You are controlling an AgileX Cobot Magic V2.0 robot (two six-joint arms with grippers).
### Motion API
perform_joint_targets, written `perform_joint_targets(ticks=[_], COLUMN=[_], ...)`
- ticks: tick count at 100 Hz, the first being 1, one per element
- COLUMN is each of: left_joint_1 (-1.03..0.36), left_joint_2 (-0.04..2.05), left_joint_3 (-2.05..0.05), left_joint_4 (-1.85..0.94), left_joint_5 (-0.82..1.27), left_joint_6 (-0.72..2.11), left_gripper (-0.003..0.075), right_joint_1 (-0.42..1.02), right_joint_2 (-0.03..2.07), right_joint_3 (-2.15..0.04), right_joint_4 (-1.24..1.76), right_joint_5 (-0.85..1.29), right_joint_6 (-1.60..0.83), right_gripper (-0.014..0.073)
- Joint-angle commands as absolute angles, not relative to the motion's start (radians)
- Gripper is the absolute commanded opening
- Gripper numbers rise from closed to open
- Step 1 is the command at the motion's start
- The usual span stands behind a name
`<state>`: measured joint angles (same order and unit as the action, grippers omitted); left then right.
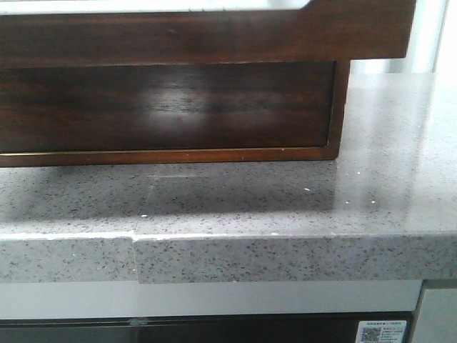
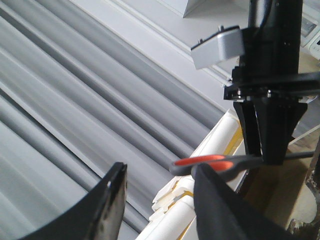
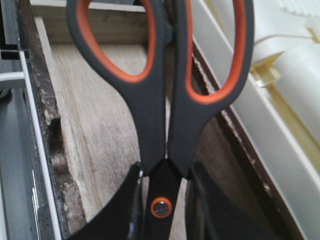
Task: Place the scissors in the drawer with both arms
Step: 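Lift the scissors with the right gripper and carry them over the drawer, then lower the scissors into the drawer and open the right gripper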
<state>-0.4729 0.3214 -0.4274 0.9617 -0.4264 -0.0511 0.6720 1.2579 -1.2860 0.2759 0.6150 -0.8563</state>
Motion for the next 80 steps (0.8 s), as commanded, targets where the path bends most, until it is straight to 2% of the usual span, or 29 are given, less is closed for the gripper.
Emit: perform_joint_targets(ticks=[1, 65, 80], left_joint_1=[-0.482, -0.482, -0.482], left_joint_2=[0.330, 0.330, 0.330], left_joint_3=[-0.462, -0.462, -0.462], left_joint_4=[0.919, 0.919, 0.919], left_joint_5=[-0.451, -0.451, -0.451], left_joint_6=[-0.068, -0.070, -0.070], left_gripper=[0.0293, 0.0293, 0.0293], right_joint_1=[0.676, 0.676, 0.676], right_joint_2=[1.260, 1.320, 1.320], right_joint_3=[-1.311, -1.311, -1.311], right_joint_4=[0.263, 0.226, 0.226], right_joint_5=[0.543, 0.535, 0.535], right_joint_6=[-0.866, -0.866, -0.866], right_gripper=[-0.0069, -0.0065, 0.0039])
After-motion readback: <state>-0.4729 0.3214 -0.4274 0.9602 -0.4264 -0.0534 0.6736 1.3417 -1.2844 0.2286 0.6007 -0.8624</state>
